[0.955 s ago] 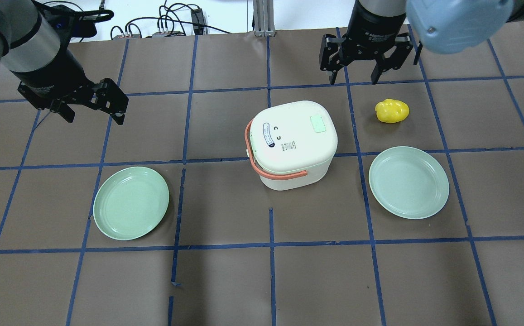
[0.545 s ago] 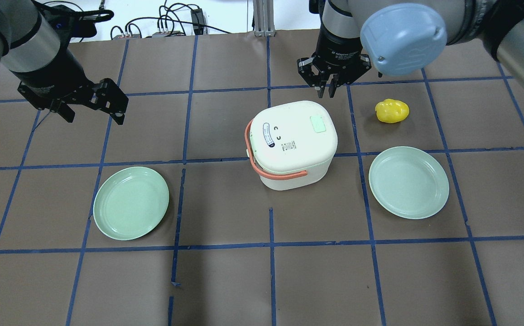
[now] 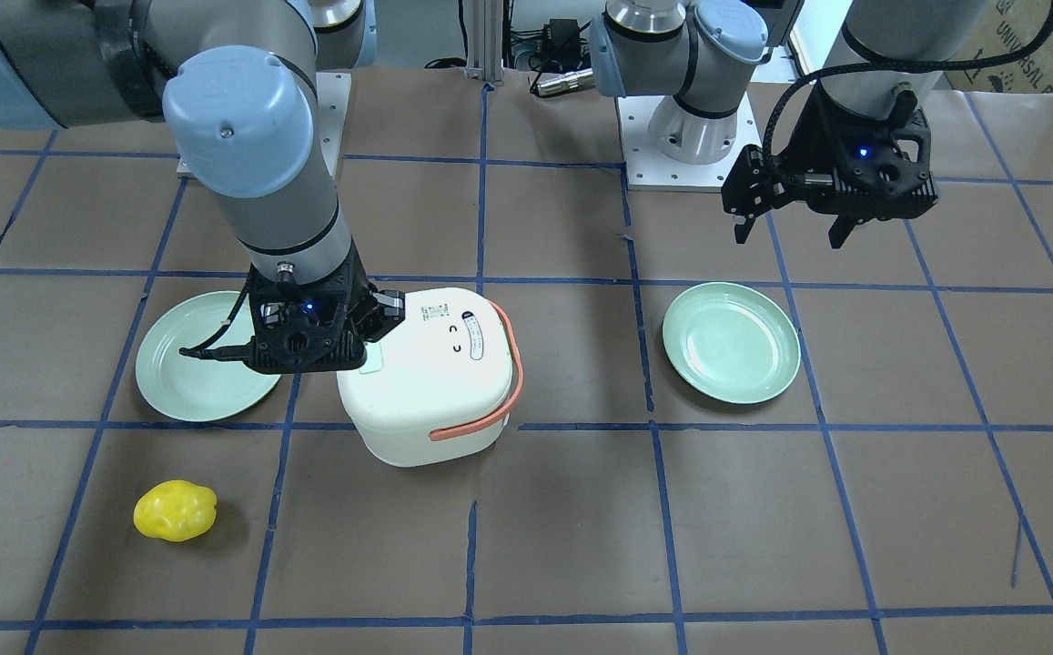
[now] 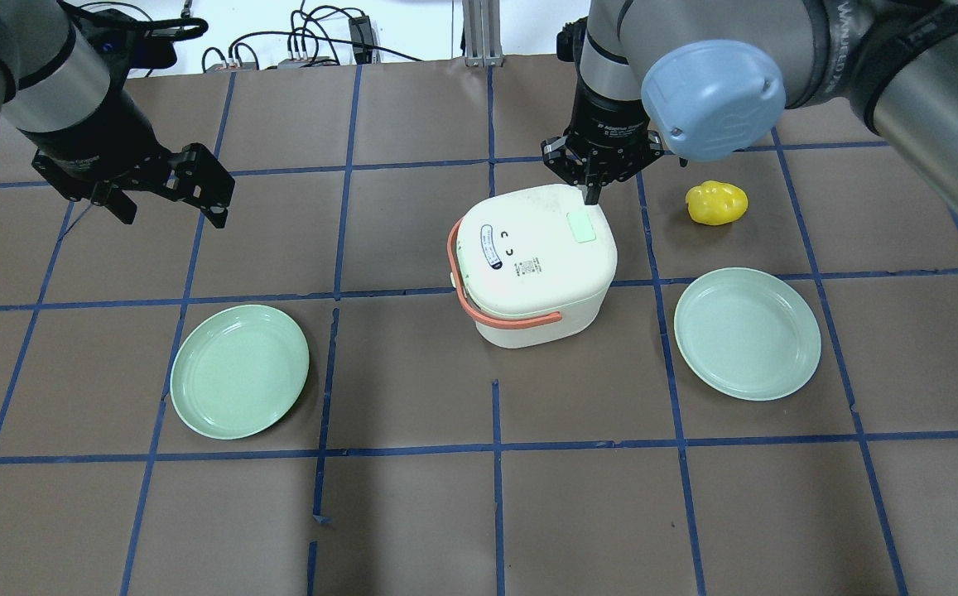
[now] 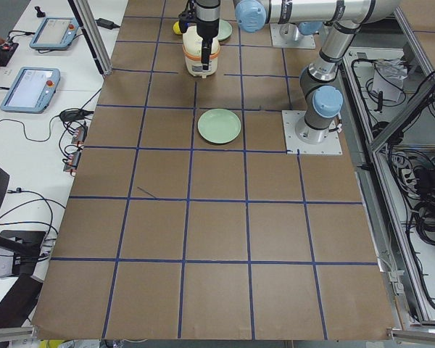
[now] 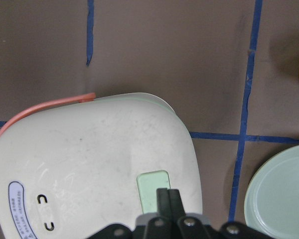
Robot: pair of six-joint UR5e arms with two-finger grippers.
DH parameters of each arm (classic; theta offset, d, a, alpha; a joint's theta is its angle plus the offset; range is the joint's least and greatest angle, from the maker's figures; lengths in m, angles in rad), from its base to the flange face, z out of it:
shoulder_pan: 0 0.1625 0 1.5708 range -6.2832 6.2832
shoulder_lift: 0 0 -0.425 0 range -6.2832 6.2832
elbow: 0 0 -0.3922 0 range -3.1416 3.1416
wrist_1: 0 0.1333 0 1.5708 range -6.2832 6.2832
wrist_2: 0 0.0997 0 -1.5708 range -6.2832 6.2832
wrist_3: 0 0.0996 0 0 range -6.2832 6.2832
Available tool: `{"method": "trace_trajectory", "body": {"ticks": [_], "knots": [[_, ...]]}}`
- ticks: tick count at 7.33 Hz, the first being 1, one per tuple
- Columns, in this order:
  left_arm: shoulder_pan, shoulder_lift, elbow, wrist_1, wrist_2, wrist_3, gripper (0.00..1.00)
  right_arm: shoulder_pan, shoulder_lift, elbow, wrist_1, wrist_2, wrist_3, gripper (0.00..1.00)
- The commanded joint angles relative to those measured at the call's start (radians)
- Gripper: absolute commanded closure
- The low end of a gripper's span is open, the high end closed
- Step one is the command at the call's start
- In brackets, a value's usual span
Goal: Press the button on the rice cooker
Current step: 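Press down on the green lid button with the closed right gripper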
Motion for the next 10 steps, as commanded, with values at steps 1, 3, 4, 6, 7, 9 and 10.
{"method": "trace_trajectory", "body": {"ticks": [1, 3, 4, 6, 7, 9, 10], "knots": [[-0.002, 0.000, 0.000, 0.000, 0.000, 0.000, 0.00, -0.001, 0.008, 0.013, 0.000, 0.000, 0.000, 0.91], [0.000, 0.000, 0.000, 0.000, 0.000, 0.000, 0.00, 0.000, 0.022, 0.013, 0.000, -0.001, -0.002, 0.91], [0.000, 0.000, 0.000, 0.000, 0.000, 0.000, 0.00, 0.002, 0.030, 0.011, 0.000, -0.001, -0.014, 0.91], [0.000, 0.000, 0.000, 0.000, 0.000, 0.000, 0.00, 0.002, 0.038, 0.011, 0.000, -0.001, -0.032, 0.91], [0.000, 0.000, 0.000, 0.000, 0.000, 0.000, 0.00, 0.002, 0.041, 0.011, 0.000, -0.001, -0.034, 0.91], [0.000, 0.000, 0.000, 0.000, 0.000, 0.000, 0.00, 0.002, 0.041, 0.011, 0.000, -0.001, -0.029, 0.89], [0.000, 0.000, 0.000, 0.000, 0.000, 0.000, 0.00, 0.002, 0.041, 0.011, 0.000, -0.001, -0.029, 0.88]]}}
